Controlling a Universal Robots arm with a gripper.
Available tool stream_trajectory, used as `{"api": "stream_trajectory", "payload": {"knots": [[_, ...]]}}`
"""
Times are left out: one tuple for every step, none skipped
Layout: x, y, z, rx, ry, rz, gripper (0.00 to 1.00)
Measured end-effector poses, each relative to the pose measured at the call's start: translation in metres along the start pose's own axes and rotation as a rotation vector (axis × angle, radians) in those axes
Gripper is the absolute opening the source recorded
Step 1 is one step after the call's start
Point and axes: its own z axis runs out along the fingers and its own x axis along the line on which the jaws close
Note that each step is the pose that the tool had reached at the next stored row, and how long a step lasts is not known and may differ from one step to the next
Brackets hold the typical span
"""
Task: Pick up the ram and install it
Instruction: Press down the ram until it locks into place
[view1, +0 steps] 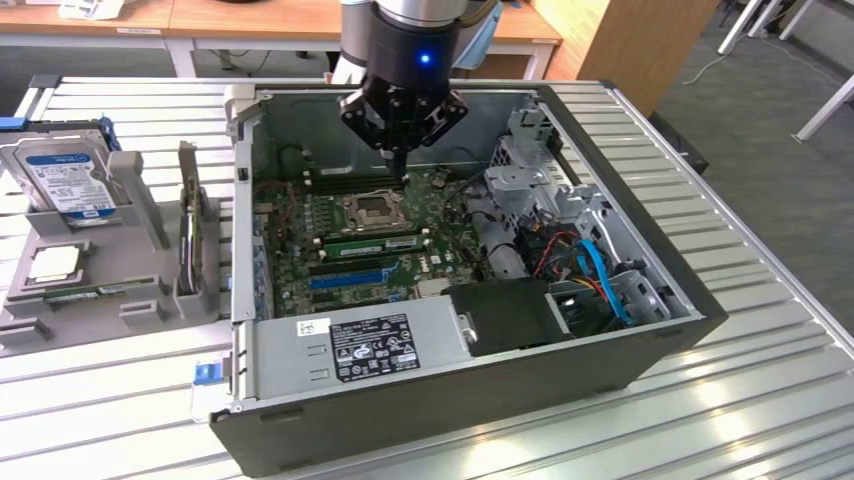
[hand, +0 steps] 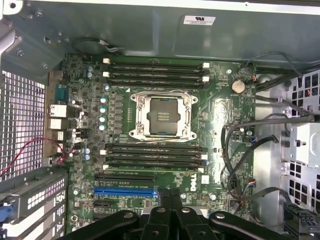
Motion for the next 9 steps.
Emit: {"api": "stream_trajectory", "payload": {"knots": [[0.0006,0.0000,0.0000,0.0000,-0.0001,0.001,0.10],[0.0012,0.0000,0.0000,0.0000,-0.0001,0.002,0.10],[0.0015,0.0000,0.0000,0.0000,-0.0001,0.002,0.10],[0.0015,0.0000,0.0000,0.0000,-0.0002,0.002,0.10],[0.0015,0.0000,0.0000,0.0000,-0.0001,0.002,0.10],[0.0016,0.0000,0.0000,0.0001,-0.0001,0.002,0.10],[0.0016,0.0000,0.0000,0.0000,-0.0001,0.002,0.10],[0.0016,0.0000,0.0000,0.0001,-0.0001,0.002,0.10],[0.0016,0.0000,0.0000,0.0001,-0.0002,0.002,0.10]]}}
